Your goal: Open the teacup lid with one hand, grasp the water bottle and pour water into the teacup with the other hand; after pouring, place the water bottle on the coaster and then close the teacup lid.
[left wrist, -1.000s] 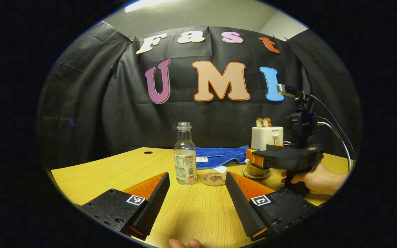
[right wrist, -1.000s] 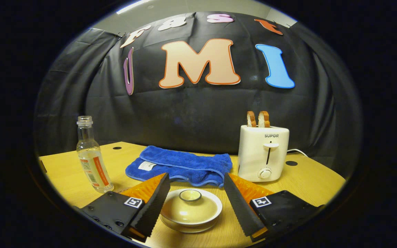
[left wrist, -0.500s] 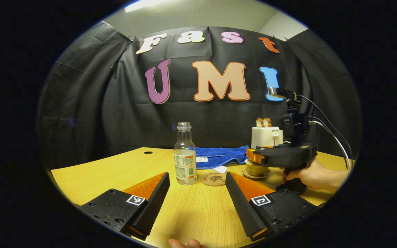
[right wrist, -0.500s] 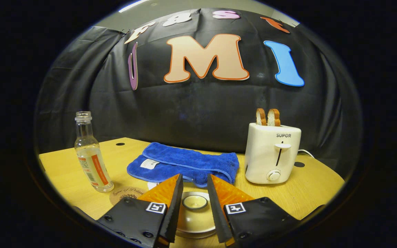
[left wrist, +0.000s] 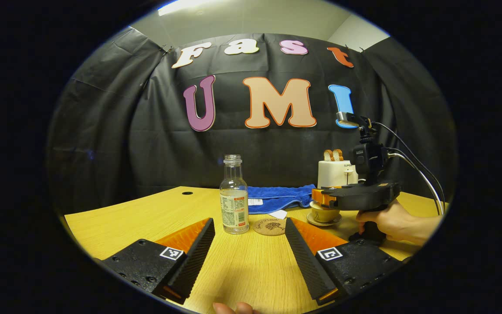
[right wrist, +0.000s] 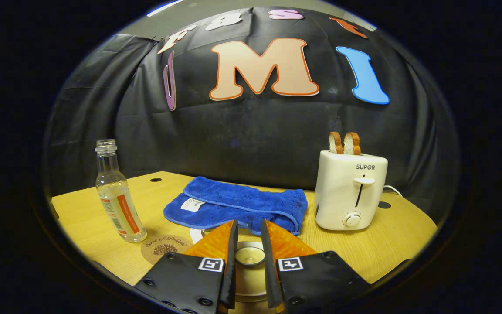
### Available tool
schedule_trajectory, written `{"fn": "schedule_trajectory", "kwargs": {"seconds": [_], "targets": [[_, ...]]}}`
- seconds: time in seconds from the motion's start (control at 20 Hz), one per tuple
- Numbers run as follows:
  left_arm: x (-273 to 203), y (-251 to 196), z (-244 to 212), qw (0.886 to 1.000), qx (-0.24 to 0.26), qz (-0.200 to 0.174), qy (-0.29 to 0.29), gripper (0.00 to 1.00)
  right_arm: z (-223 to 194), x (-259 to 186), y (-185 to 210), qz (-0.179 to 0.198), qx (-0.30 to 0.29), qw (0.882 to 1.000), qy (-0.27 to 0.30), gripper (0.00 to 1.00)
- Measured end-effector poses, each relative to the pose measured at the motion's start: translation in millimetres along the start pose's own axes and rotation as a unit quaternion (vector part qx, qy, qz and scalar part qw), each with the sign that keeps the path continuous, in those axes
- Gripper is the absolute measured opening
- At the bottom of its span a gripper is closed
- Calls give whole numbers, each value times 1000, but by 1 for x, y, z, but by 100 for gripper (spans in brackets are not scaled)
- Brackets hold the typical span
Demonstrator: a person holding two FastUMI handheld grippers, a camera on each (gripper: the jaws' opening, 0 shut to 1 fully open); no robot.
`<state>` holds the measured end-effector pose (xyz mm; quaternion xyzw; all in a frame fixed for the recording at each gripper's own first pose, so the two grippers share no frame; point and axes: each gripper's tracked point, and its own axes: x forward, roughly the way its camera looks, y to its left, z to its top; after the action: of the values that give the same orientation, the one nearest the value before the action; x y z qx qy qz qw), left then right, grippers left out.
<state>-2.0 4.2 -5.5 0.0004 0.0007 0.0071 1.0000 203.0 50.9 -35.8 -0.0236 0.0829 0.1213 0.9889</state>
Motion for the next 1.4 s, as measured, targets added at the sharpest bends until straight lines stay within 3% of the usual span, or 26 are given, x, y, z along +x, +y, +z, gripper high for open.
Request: {"fn": "schedule_trajectory", "kwargs": {"seconds": [0.25,0.45,0.75,1.0,1.4], "targets": [[0,0,1,1000,0,0,1,95,0,-2,1,10,5,1000,0,31],[0,2,0,1000,1,7,1,94,22,-19,5,32,8,997,-71,31],[1,5,1,1000,1,15,0,95,19,-31,-4,17,15,997,-73,31],[22,22,0,999,3,45,2,95,16,-64,-12,13,15,997,-74,31],[83,37,-3,998,4,60,4,95,12,-110,-28,13,14,997,-77,31]]}}
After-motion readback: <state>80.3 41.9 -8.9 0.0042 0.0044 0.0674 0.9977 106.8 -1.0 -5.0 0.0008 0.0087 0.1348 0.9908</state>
